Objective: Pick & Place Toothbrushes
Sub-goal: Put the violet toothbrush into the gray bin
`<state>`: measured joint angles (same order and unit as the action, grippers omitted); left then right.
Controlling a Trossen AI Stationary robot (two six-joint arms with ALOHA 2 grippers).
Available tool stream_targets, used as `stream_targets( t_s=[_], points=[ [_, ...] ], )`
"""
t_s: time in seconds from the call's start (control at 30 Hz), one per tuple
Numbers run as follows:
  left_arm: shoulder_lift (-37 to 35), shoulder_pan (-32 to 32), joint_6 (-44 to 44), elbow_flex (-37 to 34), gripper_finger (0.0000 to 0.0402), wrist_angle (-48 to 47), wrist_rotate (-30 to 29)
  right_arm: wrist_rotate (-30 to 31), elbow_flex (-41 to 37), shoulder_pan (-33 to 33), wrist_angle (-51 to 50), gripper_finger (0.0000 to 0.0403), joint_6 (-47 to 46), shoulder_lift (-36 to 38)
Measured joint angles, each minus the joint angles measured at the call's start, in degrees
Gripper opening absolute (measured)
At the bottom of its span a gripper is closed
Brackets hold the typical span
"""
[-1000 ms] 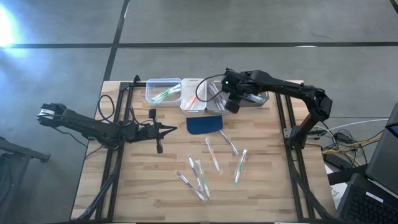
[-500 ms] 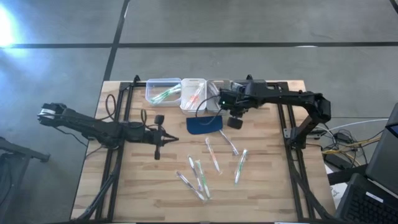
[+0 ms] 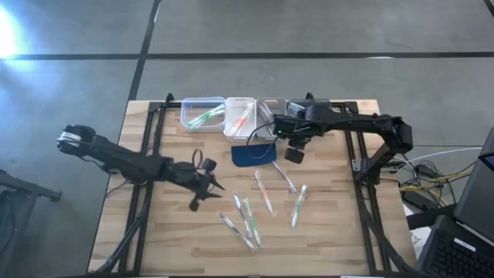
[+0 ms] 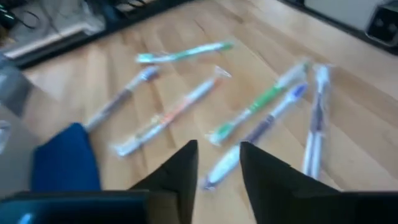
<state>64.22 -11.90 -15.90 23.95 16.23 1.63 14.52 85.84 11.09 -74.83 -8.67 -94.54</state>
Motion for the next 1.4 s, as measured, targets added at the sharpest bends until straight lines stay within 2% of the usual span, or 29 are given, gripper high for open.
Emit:
stream_targets(
  t_s=[0.17,0.33,0.6,0.87,1.13,1.4],
  points=[
    [5.4,-3.2,0.6,3.6,0.0155,-5.0,0.1,0.0,0.0,0.0,0.0,0.0093,-0.4,0.7],
    [11.2,-6.1,1.2,9.1,0.0158,-12.9,0.2,0.3,0.0,0.0,0.0,0.0102,-1.5,1.2],
    [20.3,-8.6,5.0,16.2,0.0158,-18.7,0.9,0.4,0.0,0.0,0.1,0.0113,-1.8,1.3],
    [27.6,-10.1,5.2,21.3,0.0158,-19.3,2.9,0.4,0.0,0.0,0.1,0.0124,-1.7,1.4],
    [32.3,-10.9,6.6,22.5,0.0158,-19.2,3.9,0.5,0.0,0.0,0.1,0.0132,-1.7,1.4],
    [34.4,-10.9,7.0,22.5,0.0156,-18.6,4.3,0.5,0.0,0.0,0.1,0.0108,-1.7,1.4]
  ],
)
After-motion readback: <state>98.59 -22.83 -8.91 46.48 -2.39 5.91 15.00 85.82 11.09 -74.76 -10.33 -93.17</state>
